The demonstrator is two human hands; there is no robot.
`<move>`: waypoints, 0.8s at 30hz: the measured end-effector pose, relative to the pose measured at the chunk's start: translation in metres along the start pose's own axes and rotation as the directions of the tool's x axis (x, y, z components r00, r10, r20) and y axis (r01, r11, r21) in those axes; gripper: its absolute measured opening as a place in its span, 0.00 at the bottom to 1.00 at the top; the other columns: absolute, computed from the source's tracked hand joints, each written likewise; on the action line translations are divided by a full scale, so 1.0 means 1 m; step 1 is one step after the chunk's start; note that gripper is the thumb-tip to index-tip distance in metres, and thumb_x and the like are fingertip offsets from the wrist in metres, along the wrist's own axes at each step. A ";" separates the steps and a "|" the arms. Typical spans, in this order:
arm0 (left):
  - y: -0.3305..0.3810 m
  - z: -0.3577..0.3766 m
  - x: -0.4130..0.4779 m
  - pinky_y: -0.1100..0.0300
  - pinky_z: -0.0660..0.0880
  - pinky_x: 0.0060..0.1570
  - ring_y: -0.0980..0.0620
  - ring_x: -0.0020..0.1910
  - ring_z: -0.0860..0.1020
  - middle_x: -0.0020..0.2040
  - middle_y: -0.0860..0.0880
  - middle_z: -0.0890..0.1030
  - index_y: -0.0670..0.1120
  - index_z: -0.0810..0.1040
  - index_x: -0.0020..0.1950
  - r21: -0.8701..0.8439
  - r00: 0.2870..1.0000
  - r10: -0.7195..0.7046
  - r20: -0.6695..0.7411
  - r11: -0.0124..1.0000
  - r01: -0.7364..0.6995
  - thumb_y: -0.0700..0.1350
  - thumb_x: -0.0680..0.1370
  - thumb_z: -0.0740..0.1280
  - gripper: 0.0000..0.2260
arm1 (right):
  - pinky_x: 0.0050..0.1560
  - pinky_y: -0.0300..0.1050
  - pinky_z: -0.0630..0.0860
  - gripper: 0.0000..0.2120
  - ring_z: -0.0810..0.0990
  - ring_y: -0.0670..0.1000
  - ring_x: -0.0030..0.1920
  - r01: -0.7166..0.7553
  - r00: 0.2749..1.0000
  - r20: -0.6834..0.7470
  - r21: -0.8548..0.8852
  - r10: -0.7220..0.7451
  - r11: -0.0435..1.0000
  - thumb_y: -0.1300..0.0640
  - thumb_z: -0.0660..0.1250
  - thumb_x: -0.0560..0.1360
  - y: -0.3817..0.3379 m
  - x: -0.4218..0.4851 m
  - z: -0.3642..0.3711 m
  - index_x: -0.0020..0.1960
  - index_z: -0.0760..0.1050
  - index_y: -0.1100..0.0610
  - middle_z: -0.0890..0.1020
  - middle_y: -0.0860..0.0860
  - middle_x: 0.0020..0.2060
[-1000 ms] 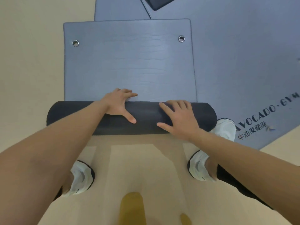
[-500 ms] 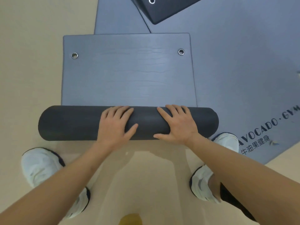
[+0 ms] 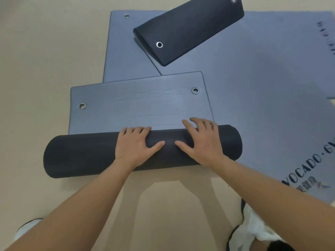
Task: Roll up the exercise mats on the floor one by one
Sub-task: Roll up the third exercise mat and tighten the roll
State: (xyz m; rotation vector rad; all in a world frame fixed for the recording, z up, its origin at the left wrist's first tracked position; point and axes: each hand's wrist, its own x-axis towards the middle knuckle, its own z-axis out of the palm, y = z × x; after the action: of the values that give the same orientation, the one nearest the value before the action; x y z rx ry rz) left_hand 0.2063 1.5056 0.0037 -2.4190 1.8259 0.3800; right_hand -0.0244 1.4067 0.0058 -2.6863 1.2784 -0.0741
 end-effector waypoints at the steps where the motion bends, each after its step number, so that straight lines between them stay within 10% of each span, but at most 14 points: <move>1: -0.003 -0.003 0.012 0.48 0.66 0.70 0.47 0.66 0.75 0.68 0.53 0.79 0.56 0.73 0.74 -0.023 1.000 0.002 0.025 1.000 -0.001 0.79 0.74 0.45 0.40 | 0.72 0.64 0.64 0.37 0.73 0.61 0.71 0.046 0.998 -0.053 0.009 -0.045 0.999 0.28 0.56 0.77 0.002 -0.013 0.006 0.76 0.70 0.50 0.74 0.56 0.72; 6: -0.013 -0.006 0.051 0.50 0.69 0.60 0.48 0.58 0.78 0.58 0.52 0.84 0.54 0.80 0.66 -0.086 1.000 0.024 -0.004 0.996 -0.025 0.74 0.78 0.51 0.33 | 0.76 0.71 0.55 0.41 0.64 0.63 0.78 0.091 0.996 0.026 -0.099 -0.089 0.991 0.26 0.57 0.76 0.012 -0.017 0.028 0.81 0.63 0.49 0.69 0.58 0.77; 13: -0.008 -0.006 0.058 0.47 0.69 0.61 0.44 0.62 0.80 0.59 0.48 0.85 0.48 0.85 0.52 -0.040 0.849 0.094 -0.520 0.990 -0.133 0.54 0.80 0.66 0.13 | 0.76 0.67 0.59 0.41 0.69 0.59 0.74 0.072 0.992 0.113 -0.081 -0.063 0.994 0.23 0.46 0.76 0.028 0.037 0.027 0.78 0.65 0.47 0.73 0.52 0.73; 19: 0.015 0.025 0.022 0.40 0.61 0.75 0.39 0.75 0.70 0.74 0.43 0.74 0.45 0.74 0.75 0.041 0.930 0.018 -0.366 0.999 -0.003 0.59 0.82 0.58 0.27 | 0.74 0.60 0.60 0.39 0.72 0.54 0.68 0.069 0.982 0.179 -0.021 -0.064 0.997 0.21 0.42 0.75 0.038 0.075 0.022 0.75 0.65 0.43 0.76 0.47 0.68; 24: 0.009 0.006 0.057 0.42 0.63 0.75 0.42 0.70 0.74 0.71 0.45 0.78 0.47 0.74 0.74 0.089 0.959 0.027 -0.283 0.996 -0.002 0.65 0.81 0.54 0.30 | 0.70 0.59 0.64 0.41 0.73 0.55 0.66 0.050 0.947 0.316 0.041 -0.061 0.998 0.20 0.42 0.74 0.046 0.114 0.014 0.76 0.65 0.41 0.77 0.49 0.68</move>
State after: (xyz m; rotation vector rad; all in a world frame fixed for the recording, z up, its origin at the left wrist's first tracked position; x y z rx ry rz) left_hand 0.2108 1.4513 -0.0157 -2.5080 1.9204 -0.0526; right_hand 0.0142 1.2921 -0.0184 -2.5715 1.0929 0.3156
